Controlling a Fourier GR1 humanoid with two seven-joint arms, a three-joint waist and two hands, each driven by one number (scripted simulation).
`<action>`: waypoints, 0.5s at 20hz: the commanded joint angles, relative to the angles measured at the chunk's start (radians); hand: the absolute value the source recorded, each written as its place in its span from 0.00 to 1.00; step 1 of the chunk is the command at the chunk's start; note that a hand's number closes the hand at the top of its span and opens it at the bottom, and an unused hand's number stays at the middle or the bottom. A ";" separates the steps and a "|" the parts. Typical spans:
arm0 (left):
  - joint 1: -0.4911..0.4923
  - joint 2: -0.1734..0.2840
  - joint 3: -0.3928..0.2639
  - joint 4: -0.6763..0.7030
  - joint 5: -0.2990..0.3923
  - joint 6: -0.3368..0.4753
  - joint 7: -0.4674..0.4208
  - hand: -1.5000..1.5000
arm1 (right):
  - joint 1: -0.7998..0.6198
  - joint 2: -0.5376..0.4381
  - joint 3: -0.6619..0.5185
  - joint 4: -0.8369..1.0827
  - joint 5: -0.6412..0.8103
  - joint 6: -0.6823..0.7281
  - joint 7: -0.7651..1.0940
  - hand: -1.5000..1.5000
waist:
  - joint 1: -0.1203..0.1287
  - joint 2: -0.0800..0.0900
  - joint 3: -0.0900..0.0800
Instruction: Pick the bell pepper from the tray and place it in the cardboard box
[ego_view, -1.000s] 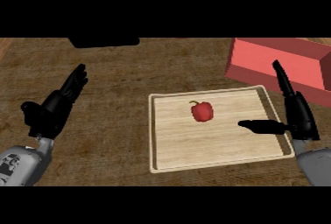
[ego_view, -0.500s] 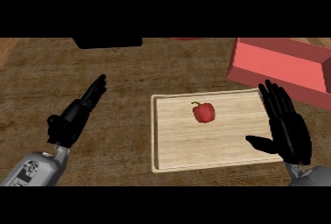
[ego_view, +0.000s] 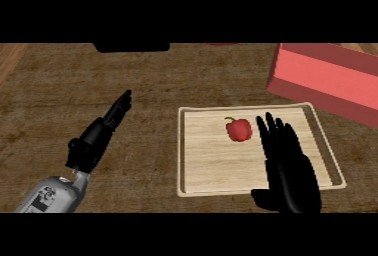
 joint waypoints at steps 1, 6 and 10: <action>0.041 0.002 -0.013 -0.028 -0.036 0.000 -0.045 0.50 | -0.010 0.109 0.076 -0.178 0.073 0.230 0.259 0.00 | 0.027 0.007 0.005; -0.037 -0.055 0.022 0.042 -0.035 -0.037 -0.010 0.50 | -0.148 0.323 0.057 -0.086 0.114 0.369 0.351 0.00 | 0.036 0.016 0.007; 0.008 -0.087 -0.005 0.038 -0.085 -0.043 -0.071 0.50 | -0.231 0.424 -0.010 0.094 0.127 0.351 0.297 0.00 | 0.044 0.019 0.007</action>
